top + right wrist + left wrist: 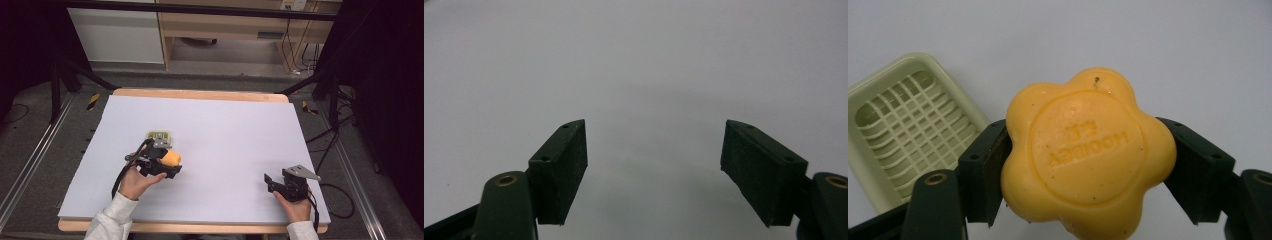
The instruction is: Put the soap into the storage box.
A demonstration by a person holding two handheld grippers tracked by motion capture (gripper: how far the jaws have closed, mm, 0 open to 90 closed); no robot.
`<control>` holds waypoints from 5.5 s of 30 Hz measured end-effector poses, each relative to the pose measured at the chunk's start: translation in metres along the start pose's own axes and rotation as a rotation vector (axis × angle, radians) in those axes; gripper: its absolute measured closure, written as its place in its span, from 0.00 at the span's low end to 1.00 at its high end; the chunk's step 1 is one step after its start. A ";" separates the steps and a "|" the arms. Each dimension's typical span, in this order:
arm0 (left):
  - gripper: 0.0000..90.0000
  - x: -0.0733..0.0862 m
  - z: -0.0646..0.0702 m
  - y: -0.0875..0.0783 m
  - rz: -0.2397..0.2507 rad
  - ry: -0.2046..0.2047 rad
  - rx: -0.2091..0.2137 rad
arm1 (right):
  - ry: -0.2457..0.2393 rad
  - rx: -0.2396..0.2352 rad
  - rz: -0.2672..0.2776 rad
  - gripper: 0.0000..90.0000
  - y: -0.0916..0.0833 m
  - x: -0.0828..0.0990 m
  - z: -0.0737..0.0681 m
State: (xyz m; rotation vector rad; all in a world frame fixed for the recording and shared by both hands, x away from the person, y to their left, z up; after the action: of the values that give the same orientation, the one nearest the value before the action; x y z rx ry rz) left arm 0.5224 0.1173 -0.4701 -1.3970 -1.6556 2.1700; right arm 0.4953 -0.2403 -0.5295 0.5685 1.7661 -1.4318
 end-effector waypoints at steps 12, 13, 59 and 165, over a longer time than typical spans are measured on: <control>0.29 0.000 -0.022 -0.006 0.013 -0.043 -0.039 | 0.008 -0.005 0.004 0.30 0.000 -0.001 0.000; 0.29 0.000 -0.022 -0.006 0.013 -0.043 -0.039 | 0.008 -0.005 0.004 0.30 0.000 -0.001 0.000; 0.29 -0.007 -0.086 0.006 0.012 -0.144 -0.138 | -0.004 0.002 -0.001 0.31 0.002 -0.002 0.003; 0.24 -0.003 -0.079 0.008 0.110 -0.148 -0.171 | 0.020 0.026 0.003 0.32 0.006 -0.004 0.009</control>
State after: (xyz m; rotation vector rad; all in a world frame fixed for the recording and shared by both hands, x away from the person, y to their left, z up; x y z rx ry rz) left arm 0.5816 0.1699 -0.4750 -1.4324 -1.8990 2.2899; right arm 0.5048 -0.2467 -0.5303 0.6014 1.7640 -1.4530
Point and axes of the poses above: each handheld gripper's, and its own axes: y roughly forward along the jaws, x roughly out of its underside, z roughly to its right, the point moved 9 cm from there along y, roughly forward along the jaws, and after that the axes turned 3 degrees about -z, right-handed, at the moved point
